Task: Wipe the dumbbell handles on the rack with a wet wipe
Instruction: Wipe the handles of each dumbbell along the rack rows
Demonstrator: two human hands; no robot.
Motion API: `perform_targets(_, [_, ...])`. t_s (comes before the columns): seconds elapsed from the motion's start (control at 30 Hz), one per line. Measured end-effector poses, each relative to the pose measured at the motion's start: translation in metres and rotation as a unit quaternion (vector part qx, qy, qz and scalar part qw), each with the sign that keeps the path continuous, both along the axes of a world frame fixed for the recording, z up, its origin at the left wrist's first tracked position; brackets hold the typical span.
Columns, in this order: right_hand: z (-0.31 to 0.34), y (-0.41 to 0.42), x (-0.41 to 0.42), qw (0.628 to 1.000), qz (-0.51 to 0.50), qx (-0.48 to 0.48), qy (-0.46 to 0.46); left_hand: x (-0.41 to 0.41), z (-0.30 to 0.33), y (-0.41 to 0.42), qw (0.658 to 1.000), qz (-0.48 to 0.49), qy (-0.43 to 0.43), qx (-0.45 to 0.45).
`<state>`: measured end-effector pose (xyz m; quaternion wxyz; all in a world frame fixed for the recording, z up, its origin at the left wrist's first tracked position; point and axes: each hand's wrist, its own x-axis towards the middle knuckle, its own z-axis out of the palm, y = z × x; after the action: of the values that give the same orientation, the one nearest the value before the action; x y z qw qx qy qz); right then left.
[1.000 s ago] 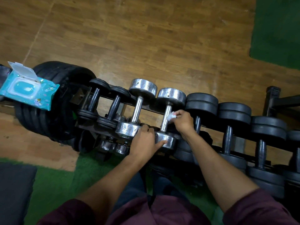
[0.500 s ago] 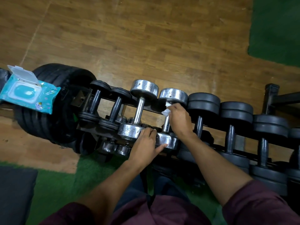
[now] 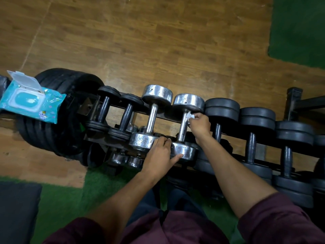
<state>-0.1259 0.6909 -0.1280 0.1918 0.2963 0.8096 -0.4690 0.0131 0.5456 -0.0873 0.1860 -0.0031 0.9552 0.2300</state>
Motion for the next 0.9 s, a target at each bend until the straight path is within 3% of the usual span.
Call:
perform_targets(0.33, [-0.003, 0.013, 0.017, 0.991, 0.084, -0.036, -0.1, 0.0, 0.002, 0.001, 1.0, 0.008, 0.006, 0.006])
perform_targets(0.57, [0.017, 0.015, 0.023, 0.951, 0.241, -0.025, -0.193, -0.001, 0.003, 0.001, 1.0, 0.012, 0.0, 0.011])
perform_targets(0.7, [0.022, 0.017, 0.013, 0.914, 0.355, 0.04, -0.193, 0.0, 0.003, 0.001, 1.0, 0.014, 0.001, 0.008])
perform_targets(0.9, [0.031, 0.017, 0.009, 0.923, 0.358, 0.103, -0.1, 0.0, 0.001, 0.003, 1.0, 0.023, 0.001, 0.006])
